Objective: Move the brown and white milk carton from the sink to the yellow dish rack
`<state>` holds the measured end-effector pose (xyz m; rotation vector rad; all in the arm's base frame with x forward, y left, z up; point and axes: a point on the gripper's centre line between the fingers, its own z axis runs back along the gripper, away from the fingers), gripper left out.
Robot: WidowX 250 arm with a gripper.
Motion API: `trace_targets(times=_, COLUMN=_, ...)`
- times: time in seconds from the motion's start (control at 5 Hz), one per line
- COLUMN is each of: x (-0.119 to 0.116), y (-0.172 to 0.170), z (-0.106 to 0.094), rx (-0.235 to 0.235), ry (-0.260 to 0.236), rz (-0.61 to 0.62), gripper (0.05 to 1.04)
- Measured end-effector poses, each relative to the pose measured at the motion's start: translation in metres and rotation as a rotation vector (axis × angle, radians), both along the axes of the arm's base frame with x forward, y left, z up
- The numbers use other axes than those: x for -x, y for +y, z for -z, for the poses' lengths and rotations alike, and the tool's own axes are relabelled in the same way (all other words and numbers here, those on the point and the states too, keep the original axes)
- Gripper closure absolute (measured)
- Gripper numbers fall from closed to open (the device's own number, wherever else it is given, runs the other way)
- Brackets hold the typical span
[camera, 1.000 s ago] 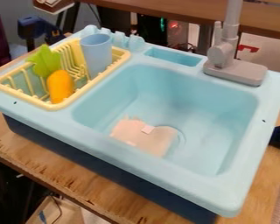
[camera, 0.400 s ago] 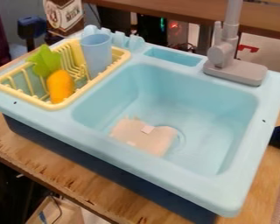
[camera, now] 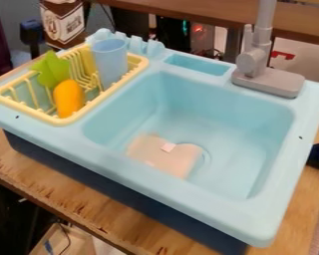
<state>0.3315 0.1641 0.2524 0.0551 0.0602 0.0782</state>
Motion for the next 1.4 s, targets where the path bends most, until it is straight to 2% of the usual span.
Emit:
trace_targets(times=0.2, x=-0.005, y=0.0, z=0.001, rx=0.0, ry=-0.029, rz=-0.002, gripper=0.28)
trace_targets(times=0.6, x=-0.015, y=-0.007, z=0.012, rx=0.031, ry=-0.04, rz=0.013, gripper=0.28)
trace_targets(times=0.8, x=-0.014, y=-0.014, z=0.027, rx=0.051, ry=-0.009, rz=0.026, gripper=0.28)
trace_targets(times=1.0, x=-0.015, y=-0.016, z=0.039, rx=0.07, ry=-0.003, rz=0.01, gripper=0.28)
trace_targets(times=1.4, x=-0.014, y=-0.016, z=0.045, rx=0.067, ry=0.01, rz=0.004, gripper=0.28)
